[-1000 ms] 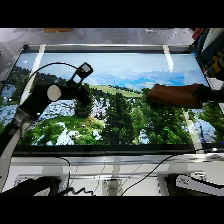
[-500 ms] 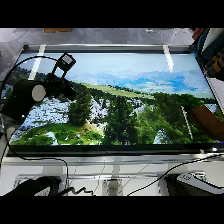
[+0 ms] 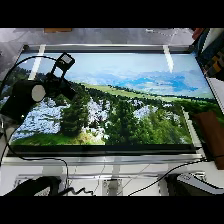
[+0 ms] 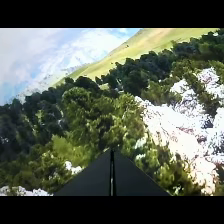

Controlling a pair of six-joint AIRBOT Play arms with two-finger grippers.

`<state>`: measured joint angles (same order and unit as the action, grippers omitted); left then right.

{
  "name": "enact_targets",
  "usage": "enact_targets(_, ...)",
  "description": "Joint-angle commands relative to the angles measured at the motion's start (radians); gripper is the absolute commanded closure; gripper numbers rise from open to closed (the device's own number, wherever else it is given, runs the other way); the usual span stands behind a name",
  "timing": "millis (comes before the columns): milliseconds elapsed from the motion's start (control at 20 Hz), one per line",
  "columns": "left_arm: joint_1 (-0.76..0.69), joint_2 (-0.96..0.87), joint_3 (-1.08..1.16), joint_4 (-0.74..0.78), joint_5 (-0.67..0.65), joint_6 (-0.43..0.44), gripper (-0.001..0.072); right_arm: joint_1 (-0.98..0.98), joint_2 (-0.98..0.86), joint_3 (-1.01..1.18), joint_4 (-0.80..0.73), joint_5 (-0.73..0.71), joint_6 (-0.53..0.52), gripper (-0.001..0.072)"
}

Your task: Fold the clothes and pants, and hang the long-sleeved shirts on hangers.

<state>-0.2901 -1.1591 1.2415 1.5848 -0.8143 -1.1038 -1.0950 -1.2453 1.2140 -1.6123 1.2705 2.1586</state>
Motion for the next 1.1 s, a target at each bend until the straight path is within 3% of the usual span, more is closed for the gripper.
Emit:
enact_targets(0, 0.001, 0.001, 0.000, 0.001, 0.000, 0.000, 0.0691, -0.001, 0.001, 0.000, -0.005, 0.011, -0.103, 0.0025)
enact_targets(100, 0.001, 0.001, 0.000, 0.001, 0.000, 0.000, 0.0691, 0.000, 0.001, 0.000, 0.027, 0.009, -0.150, 0.0069)
enact_targets(250, 0.001, 0.001, 0.000, 0.001, 0.001, 0.000, 0.0691, 0.058, 0.001, 0.000, 0.127, -0.008, -0.313, 0.0433)
enact_targets(300, 0.001, 0.001, 0.000, 0.001, 0.001, 0.000, 0.0691, 0.096, 0.001, 0.000, 0.180, -0.005, -0.372, 0.0643)
enact_targets(350, 0.001, 0.001, 0.000, 0.001, 0.001, 0.000, 0.0691, 0.135, 0.001, 0.000, 0.248, -0.002, -0.417, 0.0693)
enact_targets(500, 0.001, 0.001, 0.000, 0.001, 0.001, 0.000, 0.0691, 0.288, 0.001, 0.000, 0.491, -0.004, -0.540, 0.0693)
enact_targets(650, 0.001, 0.001, 0.000, 0.001, 0.001, 0.000, 0.0690, 0.507, 0.001, 0.000, 0.541, -0.004, -0.577, 0.0694)
enact_targets(800, 0.001, 0.001, 0.000, 0.001, 0.001, 0.000, 0.0691, 0.780, 0.001, 0.005, 0.417, -0.021, -0.598, 0.0694)
enact_targets(1050, 0.001, 0.001, 0.000, 0.001, 0.001, 0.000, 0.0691, 1.183, 0.008, 0.083, 0.032, -0.031, -0.583, 0.0695)
